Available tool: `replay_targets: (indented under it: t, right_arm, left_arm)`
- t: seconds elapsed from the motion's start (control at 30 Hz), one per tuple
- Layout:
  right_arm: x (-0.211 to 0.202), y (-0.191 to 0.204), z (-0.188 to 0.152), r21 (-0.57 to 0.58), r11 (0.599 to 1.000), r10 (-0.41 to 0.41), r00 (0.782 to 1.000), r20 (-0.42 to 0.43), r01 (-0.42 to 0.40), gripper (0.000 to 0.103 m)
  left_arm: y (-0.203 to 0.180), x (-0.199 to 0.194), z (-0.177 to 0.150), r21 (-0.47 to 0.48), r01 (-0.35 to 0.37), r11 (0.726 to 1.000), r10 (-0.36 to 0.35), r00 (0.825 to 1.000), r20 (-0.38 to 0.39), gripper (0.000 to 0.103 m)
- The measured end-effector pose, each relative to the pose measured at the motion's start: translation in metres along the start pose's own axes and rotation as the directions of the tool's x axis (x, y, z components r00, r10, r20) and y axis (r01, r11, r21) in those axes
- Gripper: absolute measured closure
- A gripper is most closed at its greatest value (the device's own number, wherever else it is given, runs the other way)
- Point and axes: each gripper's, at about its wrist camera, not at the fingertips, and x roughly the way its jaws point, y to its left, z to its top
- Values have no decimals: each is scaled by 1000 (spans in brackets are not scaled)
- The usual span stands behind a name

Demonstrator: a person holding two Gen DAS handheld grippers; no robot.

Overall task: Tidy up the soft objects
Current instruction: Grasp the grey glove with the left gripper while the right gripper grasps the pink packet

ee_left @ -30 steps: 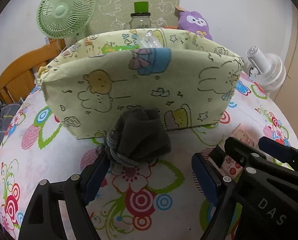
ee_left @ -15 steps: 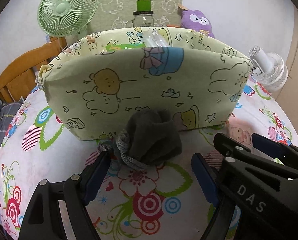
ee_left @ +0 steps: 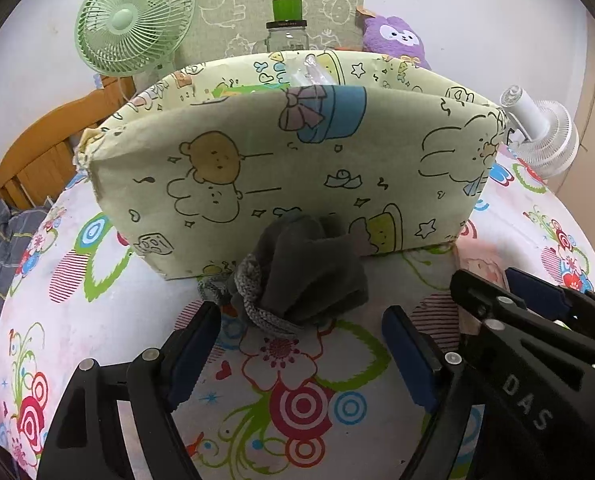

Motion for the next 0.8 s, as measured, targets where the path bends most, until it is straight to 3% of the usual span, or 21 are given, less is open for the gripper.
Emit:
replay_targets:
  t: [0.2, 0.27, 0.33, 0.43, 0.8]
  right_arm:
    - [-4, 3, -2, 1, 1000, 12, 1000, 2, -12, 59]
    - [-5, 4, -2, -1, 1000, 14, 1000, 2, -14, 59]
    - [-5, 5, -2, -4, 1000, 13, 1000, 2, -13, 59]
    - [-5, 5, -3, -2, 1000, 16, 1000, -2, -16, 59]
    - [-18, 12, -12, -18, 999, 35, 999, 11, -35, 59]
  left_arm:
    - [1, -3, -3, -8, 35, 999, -35, 999, 13, 36]
    - [1, -4, -3, -4, 51, 999, -51, 999, 16, 45]
    - [1, -5, -3, -3, 66, 998, -66, 998, 19, 61]
    - [-2, -6, -4, 3, 72, 997, -72, 997, 24, 69]
    - [0, -20, -13, -2, 63, 998, -63, 997, 39, 76]
